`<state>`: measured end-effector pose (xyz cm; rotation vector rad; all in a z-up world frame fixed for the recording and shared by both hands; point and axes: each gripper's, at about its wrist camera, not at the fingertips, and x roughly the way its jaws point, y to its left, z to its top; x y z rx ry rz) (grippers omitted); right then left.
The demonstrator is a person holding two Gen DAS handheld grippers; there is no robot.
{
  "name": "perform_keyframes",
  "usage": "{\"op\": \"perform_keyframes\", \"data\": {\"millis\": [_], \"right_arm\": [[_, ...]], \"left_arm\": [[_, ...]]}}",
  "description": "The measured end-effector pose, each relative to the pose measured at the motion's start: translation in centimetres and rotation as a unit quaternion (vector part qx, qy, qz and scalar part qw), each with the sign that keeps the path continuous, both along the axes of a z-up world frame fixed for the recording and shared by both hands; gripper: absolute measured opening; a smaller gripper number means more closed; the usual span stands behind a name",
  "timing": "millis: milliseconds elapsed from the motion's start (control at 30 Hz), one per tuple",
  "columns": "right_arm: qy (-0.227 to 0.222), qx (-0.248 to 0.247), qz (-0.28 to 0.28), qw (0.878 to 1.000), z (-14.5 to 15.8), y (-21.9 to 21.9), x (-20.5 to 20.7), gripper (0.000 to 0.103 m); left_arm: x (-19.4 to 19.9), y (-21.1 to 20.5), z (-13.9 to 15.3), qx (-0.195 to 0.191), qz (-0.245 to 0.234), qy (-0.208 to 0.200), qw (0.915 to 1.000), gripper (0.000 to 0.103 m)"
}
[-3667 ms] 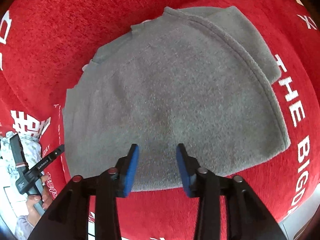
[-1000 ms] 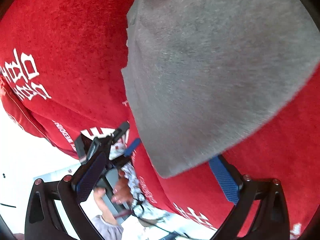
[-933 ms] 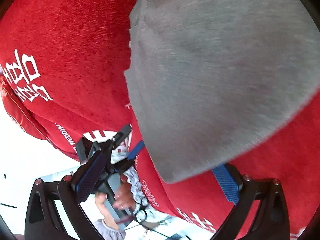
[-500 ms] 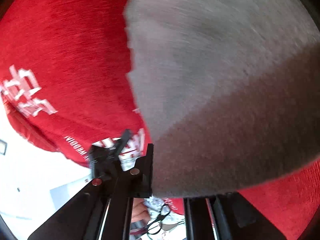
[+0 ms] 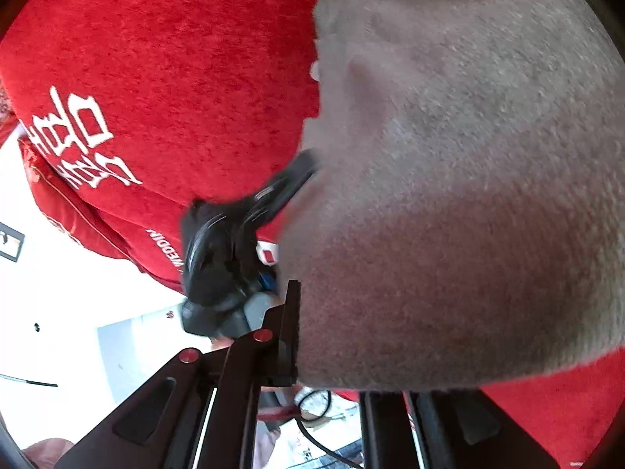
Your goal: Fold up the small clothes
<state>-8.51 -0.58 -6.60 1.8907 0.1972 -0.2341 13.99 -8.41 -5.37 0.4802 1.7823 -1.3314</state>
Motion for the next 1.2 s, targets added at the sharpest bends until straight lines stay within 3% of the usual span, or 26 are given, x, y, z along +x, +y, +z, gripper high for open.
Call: {"op": "perform_keyframes", "data": {"millis": [133, 200, 267, 333, 400, 433, 600, 700, 800, 867, 1000, 1100, 1200], "right_arm": [[0.042, -0.003, 0.076, 0.996, 0.2, 0.2, 0.2, 0.021], [0.077, -0.014, 0.139, 0.987, 0.8, 0.2, 0.2, 0.063], [0.107, -0.054, 0.188, 0.975, 2.4, 0.0, -0.4, 0.068], [0.138, -0.104, 0.204, 0.963, 4.4, -1.2, -1.4, 0.06], [0.177, -0.144, 0.195, 0.954, 5.7, -3.0, -2.5, 0.013], [0.213, -0.16, 0.185, 0.946, 6.0, -4.3, -3.0, 0.008], [0.306, -0.216, 0.174, 0.911, 4.6, -8.8, -2.2, 0.006], [0.328, -0.205, 0.215, 0.897, 1.5, -9.1, -0.3, 0.005], [0.327, -0.242, 0.225, 0.885, 1.2, -8.3, 0.5, 0.001], [0.318, -0.236, 0.227, 0.89, 1.1, -8.3, 0.3, 0.001], [0.264, -0.188, 0.211, 0.922, 0.8, -10.0, -2.0, 0.002], [0.247, -0.18, 0.17, 0.937, 1.8, -11.1, -5.6, 0.005], [0.243, -0.17, 0.11, 0.949, 2.8, -12.2, -10.6, 0.006]], "left_arm": [[-0.8, -0.2, 0.2, -0.002, -0.008, -0.036, 0.9993, 0.026], [-1.1, -0.1, 0.6, -0.008, -0.005, -0.051, 0.9987, 0.025], [-1.5, 0.0, 1.1, -0.016, -0.006, -0.072, 0.9973, 0.025], [-2.0, 0.1, 1.8, -0.025, -0.011, -0.095, 0.9951, 0.025], [-2.5, 0.2, 2.4, -0.033, -0.019, -0.116, 0.9925, 0.025], [-2.5, 0.2, 2.7, -0.036, -0.021, -0.125, 0.9913, 0.025], [-3.2, 0.3, 4.8, -0.057, -0.019, -0.149, 0.987, 0.024], [-4.2, 0.0, 6.3, -0.072, -0.021, -0.16, 0.9843, 0.023], [-5.6, -0.6, 8.1, -0.087, -0.026, -0.167, 0.9818, 0.022], [-7.0, -1.4, 9.5, -0.1, -0.031, -0.171, 0.9798, 0.022], [-10.8, -3.6, 12.7, -0.127, -0.048, -0.186, 0.9731, 0.022], [-15.0, -5.6, 14.7, -0.153, -0.085, -0.196, 0.9649, 0.022], [-20.0, -7.9, 14.6, -0.163, -0.132, -0.206, 0.9558, 0.022]]}}
